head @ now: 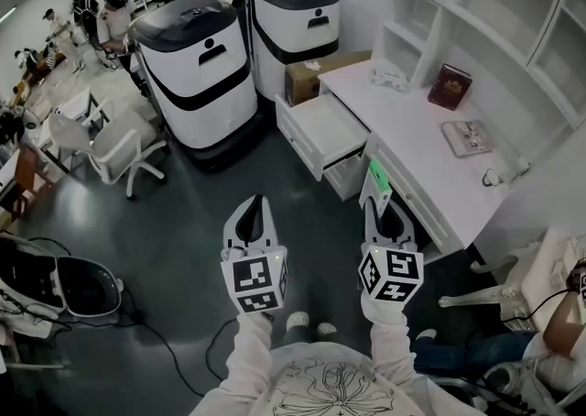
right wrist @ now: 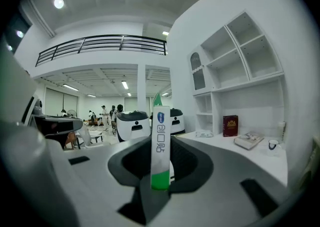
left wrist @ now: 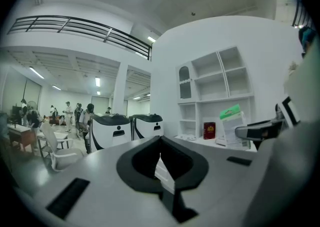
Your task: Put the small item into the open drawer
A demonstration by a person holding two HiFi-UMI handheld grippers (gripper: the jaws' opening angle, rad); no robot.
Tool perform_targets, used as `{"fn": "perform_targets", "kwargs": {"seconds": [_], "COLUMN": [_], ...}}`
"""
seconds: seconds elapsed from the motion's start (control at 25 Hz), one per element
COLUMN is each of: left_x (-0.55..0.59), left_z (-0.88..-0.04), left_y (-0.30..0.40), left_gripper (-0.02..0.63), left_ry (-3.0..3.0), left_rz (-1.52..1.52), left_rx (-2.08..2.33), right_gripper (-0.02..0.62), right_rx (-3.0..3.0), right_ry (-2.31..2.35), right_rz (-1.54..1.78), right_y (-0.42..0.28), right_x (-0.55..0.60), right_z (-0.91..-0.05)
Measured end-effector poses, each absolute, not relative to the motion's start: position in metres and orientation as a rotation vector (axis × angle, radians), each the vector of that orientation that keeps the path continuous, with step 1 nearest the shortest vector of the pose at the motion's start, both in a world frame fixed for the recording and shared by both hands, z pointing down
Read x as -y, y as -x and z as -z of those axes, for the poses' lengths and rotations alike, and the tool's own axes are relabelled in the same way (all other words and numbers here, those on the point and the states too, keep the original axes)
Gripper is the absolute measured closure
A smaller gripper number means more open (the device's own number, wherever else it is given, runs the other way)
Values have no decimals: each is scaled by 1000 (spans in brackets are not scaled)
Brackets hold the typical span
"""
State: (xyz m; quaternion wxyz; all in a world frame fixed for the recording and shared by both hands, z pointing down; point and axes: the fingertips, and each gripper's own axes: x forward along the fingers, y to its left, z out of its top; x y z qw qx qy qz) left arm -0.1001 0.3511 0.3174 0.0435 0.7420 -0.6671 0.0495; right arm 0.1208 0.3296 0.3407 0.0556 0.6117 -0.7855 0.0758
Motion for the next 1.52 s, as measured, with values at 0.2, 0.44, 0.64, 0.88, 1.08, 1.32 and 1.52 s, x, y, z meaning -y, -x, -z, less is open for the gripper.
{"fn": "perform_targets", "kwargs": {"seconds": [0.2, 0.44, 0.64, 0.88, 1.08, 1.32, 1.52], "left_x": [-345, -330, -319, -287, -236, -166, -107], "left_z": [-326, -316, -329, -345, -344, -337, -337], "left_y": [108, 128, 132, 131, 125, 118, 111], "left_gripper": [600, 600, 600, 600, 600, 600, 600], "left_ry": [-2285, -2285, -2264, -2243, -2239, -2240, -2214], "left_rz": [-166, -209, -212, -222, -228, -217, -205], "left_rx": [2016, 1995, 2002, 2005, 2020, 2047, 2074], "right_gripper": [505, 503, 503, 503, 503, 503, 503], "right_rx": [2376, 2341, 2342, 2354, 2372, 2405, 2431], "right_ry": [-1873, -1900, -1895, -1882, -1869, -1848, -1818], "right_rz": [-233, -284, -290, -298, -300, -283, -276], "right_y": [-109, -96, -95, -96, -99, -103, -109], "right_x": [-327, -316, -306, -269, -213, -135, -71], "right_z": [-346, -341, -351, -363, -363, -357, -356]}}
